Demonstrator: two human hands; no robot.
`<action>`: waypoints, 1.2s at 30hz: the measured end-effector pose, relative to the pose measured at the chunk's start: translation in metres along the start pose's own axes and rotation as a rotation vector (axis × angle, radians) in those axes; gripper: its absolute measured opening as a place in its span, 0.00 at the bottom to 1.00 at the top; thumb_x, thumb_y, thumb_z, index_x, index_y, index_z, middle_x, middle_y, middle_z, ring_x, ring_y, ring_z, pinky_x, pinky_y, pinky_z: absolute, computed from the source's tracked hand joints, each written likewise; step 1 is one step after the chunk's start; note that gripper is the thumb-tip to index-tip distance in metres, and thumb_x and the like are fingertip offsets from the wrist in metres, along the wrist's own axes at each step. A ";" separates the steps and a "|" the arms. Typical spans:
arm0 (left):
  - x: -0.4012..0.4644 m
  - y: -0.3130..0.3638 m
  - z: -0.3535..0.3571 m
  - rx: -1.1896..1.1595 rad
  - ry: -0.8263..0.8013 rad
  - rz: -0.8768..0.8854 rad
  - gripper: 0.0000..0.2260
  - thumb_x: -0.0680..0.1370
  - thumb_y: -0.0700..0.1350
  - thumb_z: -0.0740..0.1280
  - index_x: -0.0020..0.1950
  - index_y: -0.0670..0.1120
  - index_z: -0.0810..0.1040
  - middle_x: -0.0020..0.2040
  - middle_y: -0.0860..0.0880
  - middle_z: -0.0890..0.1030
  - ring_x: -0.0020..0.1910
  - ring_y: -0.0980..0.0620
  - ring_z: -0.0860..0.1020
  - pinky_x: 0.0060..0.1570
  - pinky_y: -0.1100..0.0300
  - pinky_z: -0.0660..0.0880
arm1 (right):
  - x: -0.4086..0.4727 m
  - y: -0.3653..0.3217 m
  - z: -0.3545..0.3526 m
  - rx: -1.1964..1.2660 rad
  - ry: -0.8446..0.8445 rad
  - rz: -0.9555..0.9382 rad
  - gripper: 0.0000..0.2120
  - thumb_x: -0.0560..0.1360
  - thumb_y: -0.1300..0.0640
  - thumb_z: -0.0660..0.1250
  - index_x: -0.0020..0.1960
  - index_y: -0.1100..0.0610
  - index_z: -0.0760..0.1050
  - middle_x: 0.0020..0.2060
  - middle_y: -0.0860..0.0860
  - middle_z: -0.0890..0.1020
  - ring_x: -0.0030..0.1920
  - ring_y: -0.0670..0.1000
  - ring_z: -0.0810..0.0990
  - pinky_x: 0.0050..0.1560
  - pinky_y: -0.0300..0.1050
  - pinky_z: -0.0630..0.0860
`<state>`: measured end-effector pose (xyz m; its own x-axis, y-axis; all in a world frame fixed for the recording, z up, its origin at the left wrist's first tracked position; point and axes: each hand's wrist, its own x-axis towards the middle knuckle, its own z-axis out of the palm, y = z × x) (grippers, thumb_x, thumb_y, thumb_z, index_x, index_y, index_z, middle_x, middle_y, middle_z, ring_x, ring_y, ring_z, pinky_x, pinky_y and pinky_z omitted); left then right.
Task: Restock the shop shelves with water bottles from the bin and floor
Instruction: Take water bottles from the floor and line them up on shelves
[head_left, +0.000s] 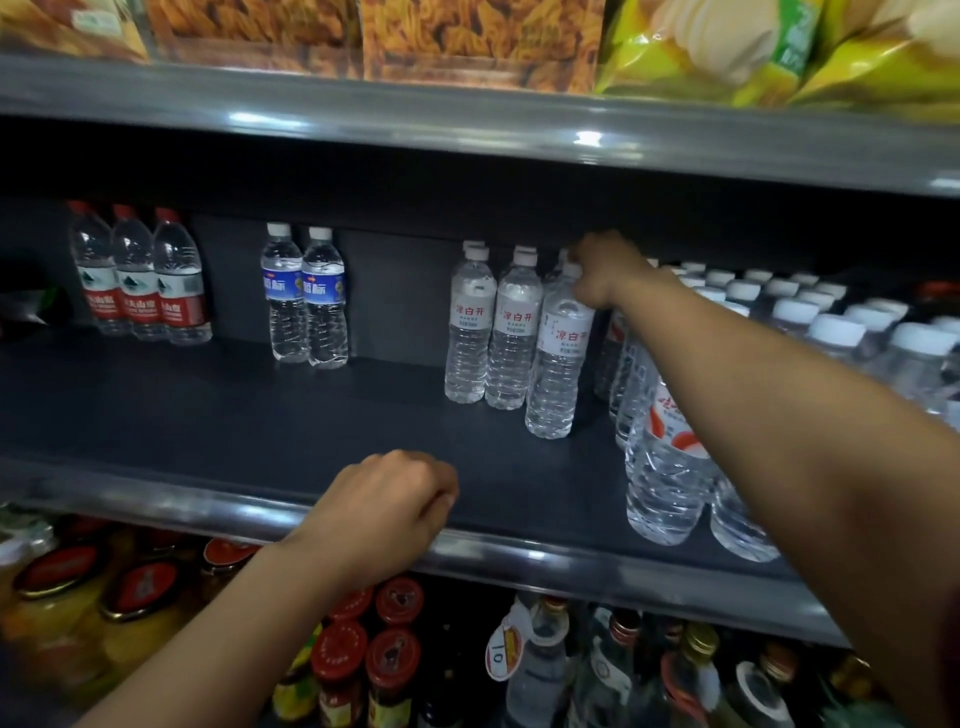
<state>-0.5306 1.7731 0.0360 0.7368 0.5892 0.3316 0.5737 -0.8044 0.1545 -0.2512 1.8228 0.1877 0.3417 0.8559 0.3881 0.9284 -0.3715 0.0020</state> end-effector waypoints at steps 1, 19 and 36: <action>0.003 0.003 0.002 -0.003 -0.002 0.006 0.08 0.80 0.51 0.57 0.52 0.53 0.75 0.53 0.55 0.78 0.54 0.48 0.77 0.48 0.55 0.74 | -0.001 0.001 -0.002 -0.013 -0.003 -0.006 0.19 0.73 0.58 0.67 0.62 0.62 0.74 0.60 0.62 0.76 0.58 0.62 0.77 0.51 0.47 0.74; 0.023 0.058 0.037 -0.208 -0.026 0.259 0.07 0.80 0.52 0.58 0.50 0.54 0.76 0.50 0.58 0.78 0.50 0.53 0.77 0.48 0.53 0.75 | -0.117 0.065 -0.067 -0.356 -0.103 0.105 0.25 0.74 0.33 0.60 0.37 0.55 0.68 0.35 0.50 0.70 0.40 0.55 0.75 0.38 0.48 0.69; 0.009 0.063 0.028 -0.205 -0.098 0.313 0.07 0.79 0.50 0.59 0.48 0.52 0.75 0.48 0.57 0.78 0.49 0.51 0.76 0.49 0.53 0.75 | -0.136 0.073 -0.055 -0.118 -0.046 0.156 0.24 0.77 0.45 0.64 0.66 0.60 0.70 0.60 0.61 0.75 0.57 0.61 0.75 0.51 0.50 0.72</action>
<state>-0.4783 1.7298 0.0225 0.9012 0.3094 0.3033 0.2396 -0.9391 0.2463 -0.2379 1.6599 0.1859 0.4889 0.7992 0.3497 0.8410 -0.5382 0.0542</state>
